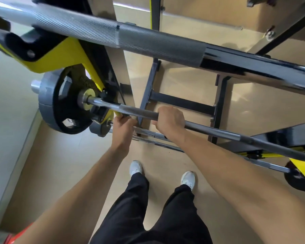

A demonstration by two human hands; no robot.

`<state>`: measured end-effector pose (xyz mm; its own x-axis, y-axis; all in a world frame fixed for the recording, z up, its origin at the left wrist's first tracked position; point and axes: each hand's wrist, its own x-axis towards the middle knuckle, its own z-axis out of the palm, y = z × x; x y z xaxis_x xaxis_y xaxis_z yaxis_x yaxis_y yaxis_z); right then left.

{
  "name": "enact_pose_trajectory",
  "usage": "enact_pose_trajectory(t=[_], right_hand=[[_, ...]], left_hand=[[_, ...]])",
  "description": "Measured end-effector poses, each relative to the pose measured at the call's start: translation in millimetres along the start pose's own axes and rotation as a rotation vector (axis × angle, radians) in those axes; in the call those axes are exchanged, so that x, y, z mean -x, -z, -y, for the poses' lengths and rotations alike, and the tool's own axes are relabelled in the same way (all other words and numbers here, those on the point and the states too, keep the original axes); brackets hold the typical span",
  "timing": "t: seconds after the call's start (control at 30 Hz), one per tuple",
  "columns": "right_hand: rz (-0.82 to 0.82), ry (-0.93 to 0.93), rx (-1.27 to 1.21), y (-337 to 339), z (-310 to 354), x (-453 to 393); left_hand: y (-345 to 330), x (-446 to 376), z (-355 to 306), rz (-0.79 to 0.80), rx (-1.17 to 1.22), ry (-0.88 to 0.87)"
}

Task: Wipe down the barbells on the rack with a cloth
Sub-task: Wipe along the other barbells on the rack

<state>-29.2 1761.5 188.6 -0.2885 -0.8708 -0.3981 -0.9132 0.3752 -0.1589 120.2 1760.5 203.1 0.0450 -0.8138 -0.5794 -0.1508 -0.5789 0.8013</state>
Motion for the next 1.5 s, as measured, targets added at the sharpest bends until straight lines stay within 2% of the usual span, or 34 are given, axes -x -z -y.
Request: enact_pose_trajectory(t=[0.17,0.33,0.43,0.5,0.57,0.6,0.67,0.77,0.9,1.07,1.13,1.23,1.33,1.43,1.5], right_hand=[[-0.077,-0.039,-0.058,-7.3,13.5,0.9],[-0.104,0.079,-0.232,-8.0,22.7,4.4],[0.065,0.326,-0.152,2.2,1.3,6.0],[0.158,0.423,0.014,9.3,-15.8,6.5],[0.180,0.412,0.219,13.9,-26.6,5.5],[0.196,0.368,0.245,15.5,-28.3,4.4],[0.225,0.283,0.145,17.5,-21.1,0.6],[0.164,0.210,0.010,15.2,5.0,-3.7],[0.143,0.169,0.002,14.9,24.1,-5.4],[0.088,0.290,-0.066,21.0,101.4,-16.4],[0.010,0.203,-0.135,16.8,136.7,-19.5],[-0.095,0.047,-0.197,8.6,158.4,-16.7],[-0.162,0.098,-0.213,-0.5,156.7,-12.6],[-0.170,0.210,-0.375,-6.7,147.1,-2.0],[-0.258,0.242,-0.356,-9.7,136.5,11.4]], left_hand=[[9.4,-10.8,-4.6,0.186,0.055,0.068],[8.0,-18.7,2.7,0.267,0.152,0.188],[3.3,-18.9,6.6,0.290,0.154,0.238],[-1.7,-17.0,9.9,0.334,0.141,0.268],[-5.9,-17.6,11.3,0.372,0.141,0.290],[-7.2,-18.4,12.0,0.384,0.148,0.300],[-6.7,-20.3,13.0,0.393,0.152,0.307],[1.2,-20.3,16.1,0.361,0.117,0.296],[22.0,-28.0,25.4,0.319,0.125,0.297],[41.0,-31.4,31.5,0.284,0.165,0.279],[48.8,-33.1,31.7,0.229,0.245,0.297],[59.6,-32.9,26.0,0.247,0.531,0.355],[61.2,-33.6,14.3,0.276,0.742,0.370],[61.4,-36.7,6.6,0.209,0.779,0.338],[66.0,-38.0,3.9,0.175,0.759,0.339]])
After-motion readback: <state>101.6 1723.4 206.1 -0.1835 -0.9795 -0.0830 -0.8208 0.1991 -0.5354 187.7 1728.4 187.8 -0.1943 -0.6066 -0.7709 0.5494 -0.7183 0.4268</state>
